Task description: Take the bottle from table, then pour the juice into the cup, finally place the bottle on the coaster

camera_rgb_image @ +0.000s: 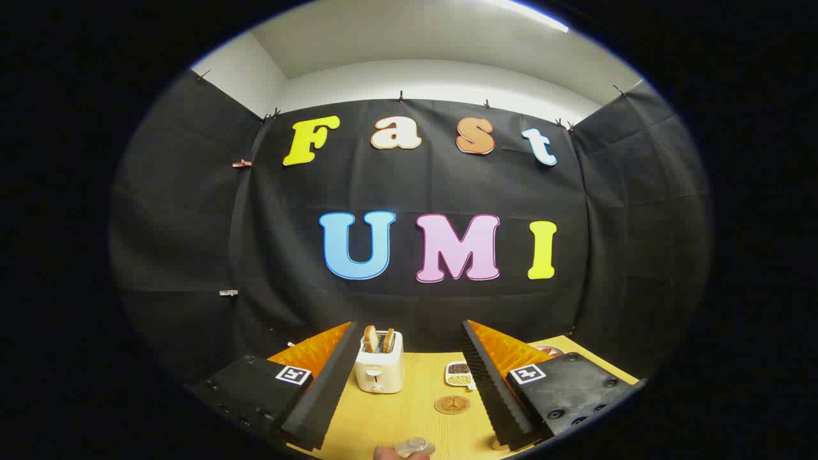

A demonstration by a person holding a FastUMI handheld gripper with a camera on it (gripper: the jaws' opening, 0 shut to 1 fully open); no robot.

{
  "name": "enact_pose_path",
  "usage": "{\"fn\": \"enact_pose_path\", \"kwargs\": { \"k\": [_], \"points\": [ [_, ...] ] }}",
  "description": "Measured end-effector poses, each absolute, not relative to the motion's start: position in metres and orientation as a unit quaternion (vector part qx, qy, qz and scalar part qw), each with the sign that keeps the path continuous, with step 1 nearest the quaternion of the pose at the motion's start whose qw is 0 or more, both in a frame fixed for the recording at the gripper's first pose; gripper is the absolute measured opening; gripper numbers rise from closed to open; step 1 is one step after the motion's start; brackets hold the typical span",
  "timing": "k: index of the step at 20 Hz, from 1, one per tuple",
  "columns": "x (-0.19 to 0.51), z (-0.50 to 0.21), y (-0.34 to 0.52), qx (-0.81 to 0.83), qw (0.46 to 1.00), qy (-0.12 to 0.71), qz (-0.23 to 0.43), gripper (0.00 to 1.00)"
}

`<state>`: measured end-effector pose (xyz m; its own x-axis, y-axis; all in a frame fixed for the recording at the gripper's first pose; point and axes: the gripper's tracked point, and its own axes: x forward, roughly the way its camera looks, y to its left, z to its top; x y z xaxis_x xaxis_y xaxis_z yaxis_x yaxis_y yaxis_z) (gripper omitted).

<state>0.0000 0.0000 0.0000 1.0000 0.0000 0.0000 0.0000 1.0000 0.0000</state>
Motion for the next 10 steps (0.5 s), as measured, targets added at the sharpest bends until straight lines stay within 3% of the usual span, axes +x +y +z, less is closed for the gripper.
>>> {"fn": "enact_pose_path", "kwargs": {
  "k": [10],
  "points": [
    [0.0026,-0.0038,-0.0002,0.01,1.0,0.003,-0.006,0.96]
  ]
}}
